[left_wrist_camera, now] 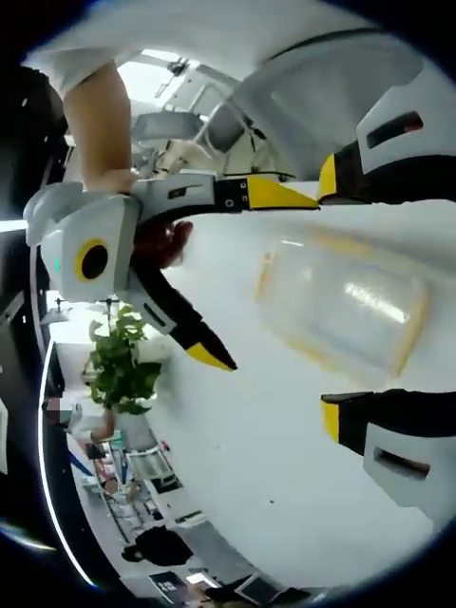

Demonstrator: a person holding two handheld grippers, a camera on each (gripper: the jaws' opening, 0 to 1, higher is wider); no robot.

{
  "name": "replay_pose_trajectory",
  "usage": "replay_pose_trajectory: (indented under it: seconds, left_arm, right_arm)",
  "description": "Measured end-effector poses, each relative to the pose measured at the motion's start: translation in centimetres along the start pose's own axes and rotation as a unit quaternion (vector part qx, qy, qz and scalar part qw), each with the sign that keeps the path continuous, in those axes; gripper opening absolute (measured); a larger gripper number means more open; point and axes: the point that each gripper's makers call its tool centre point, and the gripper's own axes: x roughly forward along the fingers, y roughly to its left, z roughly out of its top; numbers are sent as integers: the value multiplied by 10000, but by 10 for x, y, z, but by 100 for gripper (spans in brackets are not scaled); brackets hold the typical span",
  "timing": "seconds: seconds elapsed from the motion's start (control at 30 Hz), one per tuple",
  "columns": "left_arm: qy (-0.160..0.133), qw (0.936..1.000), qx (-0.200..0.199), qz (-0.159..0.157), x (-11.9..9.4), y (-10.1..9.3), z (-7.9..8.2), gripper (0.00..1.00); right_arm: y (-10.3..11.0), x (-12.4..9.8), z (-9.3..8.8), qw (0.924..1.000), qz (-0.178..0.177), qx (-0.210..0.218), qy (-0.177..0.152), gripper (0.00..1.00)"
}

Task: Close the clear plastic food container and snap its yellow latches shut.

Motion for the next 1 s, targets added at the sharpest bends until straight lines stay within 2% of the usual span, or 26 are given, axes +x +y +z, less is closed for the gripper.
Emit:
replay_pose_trajectory:
  seconds: [0.1, 0.4, 0.43, 0.77, 0.87, 1.0]
  left_arm:
    - [-309, 9994, -141, 69, -4, 3, 5, 85]
    - [-462, 9981, -327, 257, -10, 17, -6, 83]
    - [-604, 9967, -459, 278, -12, 18, -9, 84]
    - [-655, 9971, -244, 289, -12, 14, -24, 85]
    - [-585, 9976, -199, 319, -9, 14, -31, 85]
    - [-506, 9979, -200, 359, -8, 15, -40, 84]
  right_arm:
    - [1, -3, -5, 9998, -89, 139, -113, 99]
    - [3, -3, -22, 9992, -280, 252, -130, 99]
    - [0, -3, -29, 9988, -418, 215, -102, 96]
    - [-1, -5, -43, 9980, -577, 208, -134, 89]
    - [-1, -4, -50, 9980, -575, 244, -80, 83]
    - [0, -3, -52, 9978, -574, 315, -104, 84]
